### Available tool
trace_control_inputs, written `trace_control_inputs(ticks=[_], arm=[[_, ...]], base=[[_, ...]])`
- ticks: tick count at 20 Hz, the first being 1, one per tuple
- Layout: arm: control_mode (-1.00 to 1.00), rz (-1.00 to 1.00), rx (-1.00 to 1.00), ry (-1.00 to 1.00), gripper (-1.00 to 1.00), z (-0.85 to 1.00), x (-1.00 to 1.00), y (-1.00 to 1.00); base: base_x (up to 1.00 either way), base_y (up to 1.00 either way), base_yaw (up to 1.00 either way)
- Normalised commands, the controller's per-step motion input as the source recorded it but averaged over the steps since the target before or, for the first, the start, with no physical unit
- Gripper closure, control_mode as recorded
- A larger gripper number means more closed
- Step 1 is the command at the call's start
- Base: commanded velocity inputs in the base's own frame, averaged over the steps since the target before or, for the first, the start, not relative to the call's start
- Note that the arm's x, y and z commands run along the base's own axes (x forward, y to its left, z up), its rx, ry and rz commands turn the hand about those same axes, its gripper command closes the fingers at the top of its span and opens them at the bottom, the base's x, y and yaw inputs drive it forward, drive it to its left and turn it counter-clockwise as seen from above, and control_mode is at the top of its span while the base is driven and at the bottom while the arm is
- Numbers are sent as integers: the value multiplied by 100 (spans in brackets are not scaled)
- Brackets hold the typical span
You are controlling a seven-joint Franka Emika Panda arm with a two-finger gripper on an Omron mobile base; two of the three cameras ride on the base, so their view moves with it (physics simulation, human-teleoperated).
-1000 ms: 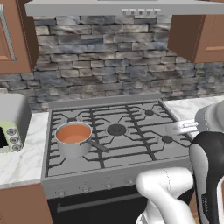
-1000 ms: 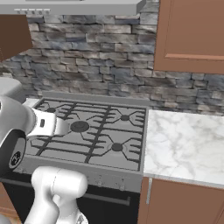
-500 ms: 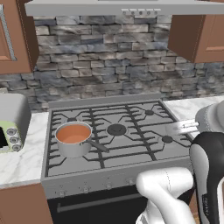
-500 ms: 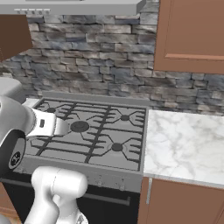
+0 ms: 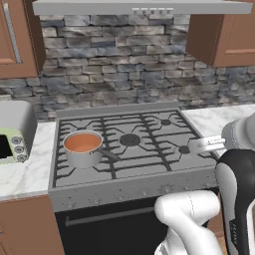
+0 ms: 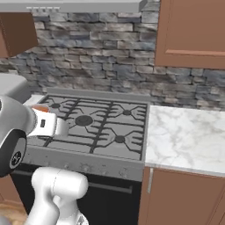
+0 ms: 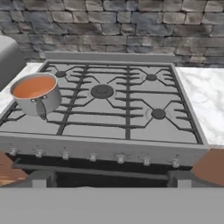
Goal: Retrieve the steak from the fridge and place it on the saucepan with marinade on the stove.
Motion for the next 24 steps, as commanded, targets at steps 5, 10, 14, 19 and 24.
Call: trace_control_inputs(ticks=[5, 10, 14, 19, 24], arm=[[100, 0, 0, 0, -100, 0, 0, 0], [100, 0, 0, 0, -100, 0, 0, 0], [100, 0, 0, 0, -100, 0, 0, 0], [100, 0, 0, 0, -100, 0, 0, 0], [100, 0, 0, 0, -100, 0, 0, 0]], base=[[-75, 0, 0], [-60, 0, 0], [-55, 0, 2], [-34, 0, 18], [-25, 0, 22]])
